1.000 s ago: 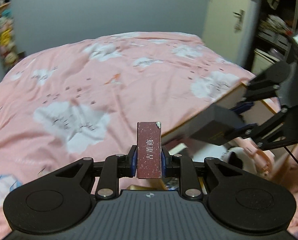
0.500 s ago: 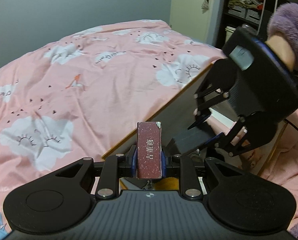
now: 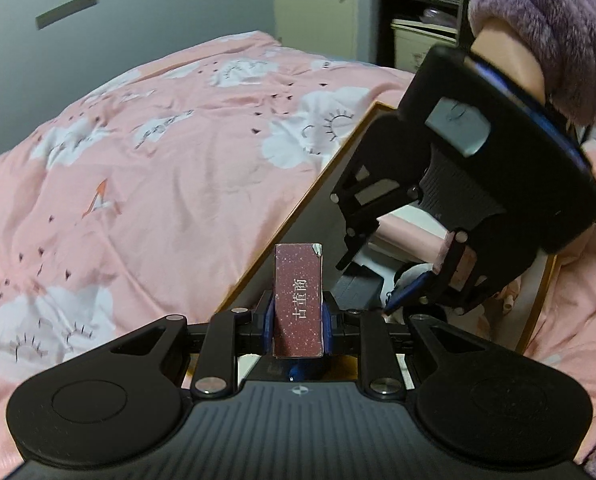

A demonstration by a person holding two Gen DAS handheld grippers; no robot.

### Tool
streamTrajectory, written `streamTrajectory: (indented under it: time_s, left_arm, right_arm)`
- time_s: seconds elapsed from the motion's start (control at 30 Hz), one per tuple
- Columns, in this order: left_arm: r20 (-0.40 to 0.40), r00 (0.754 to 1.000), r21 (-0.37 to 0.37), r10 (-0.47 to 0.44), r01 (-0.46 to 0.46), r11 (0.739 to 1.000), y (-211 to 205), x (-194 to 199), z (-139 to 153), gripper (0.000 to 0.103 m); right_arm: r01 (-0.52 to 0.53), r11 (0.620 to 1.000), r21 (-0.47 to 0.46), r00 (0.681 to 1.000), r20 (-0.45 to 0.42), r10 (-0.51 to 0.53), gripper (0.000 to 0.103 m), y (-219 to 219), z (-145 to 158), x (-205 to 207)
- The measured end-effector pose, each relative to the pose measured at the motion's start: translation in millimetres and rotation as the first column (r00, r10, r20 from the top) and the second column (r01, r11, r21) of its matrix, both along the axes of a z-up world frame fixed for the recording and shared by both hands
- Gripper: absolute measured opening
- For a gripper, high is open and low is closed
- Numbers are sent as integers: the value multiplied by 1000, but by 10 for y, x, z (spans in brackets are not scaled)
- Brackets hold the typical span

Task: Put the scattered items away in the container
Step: 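Lower the black box and red box into the orange box with both tools and release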

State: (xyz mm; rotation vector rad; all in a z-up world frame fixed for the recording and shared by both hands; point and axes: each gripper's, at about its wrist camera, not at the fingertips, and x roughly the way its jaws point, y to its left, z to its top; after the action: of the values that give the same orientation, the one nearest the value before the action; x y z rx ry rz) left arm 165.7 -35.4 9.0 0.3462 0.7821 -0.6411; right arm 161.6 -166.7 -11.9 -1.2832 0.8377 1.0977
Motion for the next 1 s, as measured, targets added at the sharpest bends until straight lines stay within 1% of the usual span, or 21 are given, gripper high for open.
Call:
streamTrajectory:
  time_s: [0.2,0.33,0.43,0.57,0.7,0.83,0.9,0.97,1.0]
  left_arm:
    - [48,994,9,-97,96,995,-174,140,32,26]
    - [63,979,8,-192,192,981,-321,225,-27,26]
    - [74,965,45,-251,248,968,-434,284,-128,26]
    - [80,950,97,-303,295,951,-526,382,-252,26]
    - [56,931,133,-361,352,927,-583,422,-379,26]
    - [31,915,194,-402,389,901,-629,428,-520,26]
    - [11,911,204,-413,402,893,-623,441,-553,26]
    - [8,908,208,-418,407,889,-616,459,-565,26]
    - [1,907,206,-420,411,888,-611,475,-563,26]
  right_arm:
    - [41,999,17,999,20,-42,52,-163,168,-64]
    - [58,998,12,998,26,-59,52,-252,273,-55]
    - [85,996,23,996,34,-86,52,-340,324,-90]
    - [106,993,45,994,34,-108,52,-396,338,-132]
    - [109,992,62,993,47,-112,52,-410,305,-150]
    - [116,991,70,992,48,-119,52,-422,288,-110]
    - [117,991,67,991,49,-120,52,-400,262,-90]
    - [118,991,66,991,52,-122,52,-410,220,-92]
    - [120,990,67,991,52,-124,52,-404,276,-98]
